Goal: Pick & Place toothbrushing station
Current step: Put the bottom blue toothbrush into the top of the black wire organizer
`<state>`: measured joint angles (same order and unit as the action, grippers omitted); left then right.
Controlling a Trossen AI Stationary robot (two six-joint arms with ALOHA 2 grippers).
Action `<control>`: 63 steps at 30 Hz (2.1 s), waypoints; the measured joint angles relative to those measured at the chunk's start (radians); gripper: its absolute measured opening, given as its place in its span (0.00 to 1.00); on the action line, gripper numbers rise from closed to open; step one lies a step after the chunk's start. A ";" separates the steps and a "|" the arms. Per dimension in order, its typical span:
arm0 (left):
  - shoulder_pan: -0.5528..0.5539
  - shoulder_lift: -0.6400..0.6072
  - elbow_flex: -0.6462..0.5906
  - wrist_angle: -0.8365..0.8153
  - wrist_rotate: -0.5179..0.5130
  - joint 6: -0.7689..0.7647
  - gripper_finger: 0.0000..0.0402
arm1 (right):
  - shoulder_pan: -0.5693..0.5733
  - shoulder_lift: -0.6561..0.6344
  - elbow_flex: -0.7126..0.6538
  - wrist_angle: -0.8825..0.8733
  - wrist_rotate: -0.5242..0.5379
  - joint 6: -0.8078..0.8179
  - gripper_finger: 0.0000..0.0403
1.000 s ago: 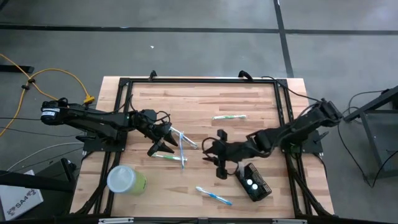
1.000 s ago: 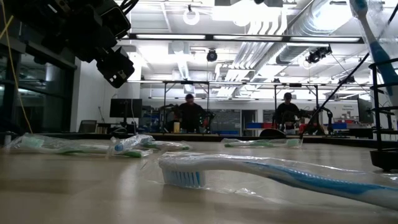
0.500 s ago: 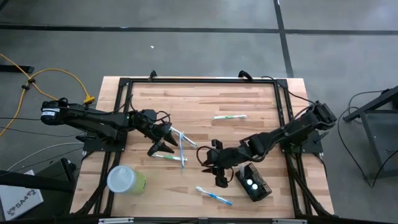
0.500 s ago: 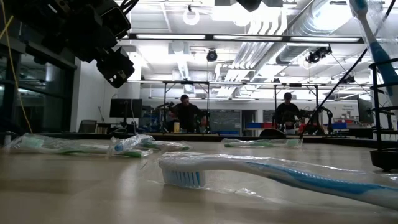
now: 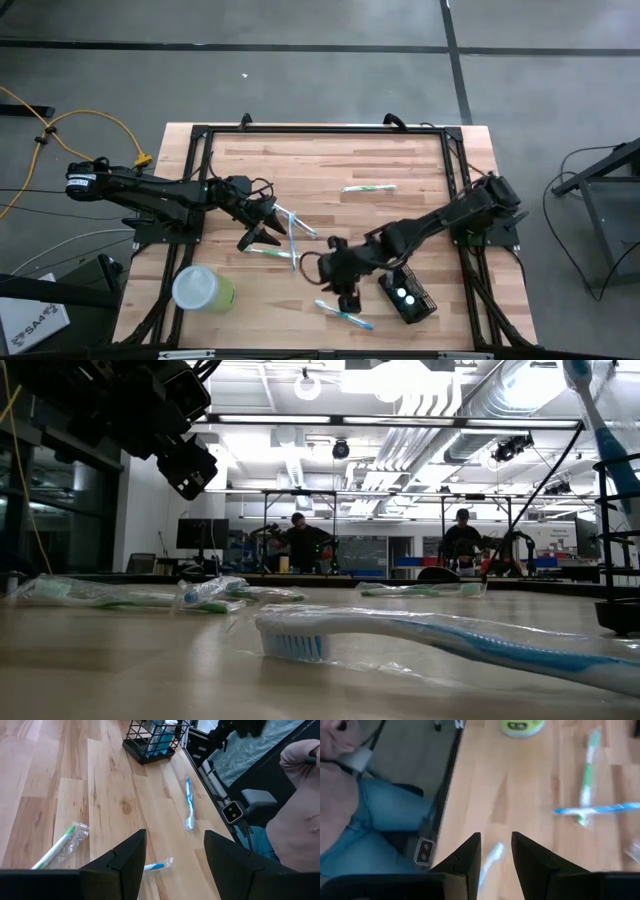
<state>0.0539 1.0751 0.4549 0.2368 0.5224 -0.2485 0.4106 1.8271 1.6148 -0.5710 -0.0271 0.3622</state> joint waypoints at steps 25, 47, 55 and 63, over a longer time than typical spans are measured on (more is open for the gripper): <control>0.000 0.000 0.000 0.012 0.026 -0.014 0.49 | 0.073 0.254 0.139 -0.057 0.036 0.353 0.25; 0.000 0.000 0.000 0.010 0.078 -0.014 0.49 | -0.008 0.382 0.138 -0.003 -0.067 0.316 0.25; 0.000 0.000 0.000 0.011 0.079 -0.013 0.49 | -0.014 0.404 0.136 -0.007 -0.081 0.296 0.25; 0.000 0.000 0.000 0.014 0.079 -0.013 0.49 | -0.019 0.406 0.136 -0.008 -0.060 0.288 0.25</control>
<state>0.0536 1.0748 0.4549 0.2509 0.6014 -0.2619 0.3920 2.2333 1.7508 -0.5793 -0.0870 0.6502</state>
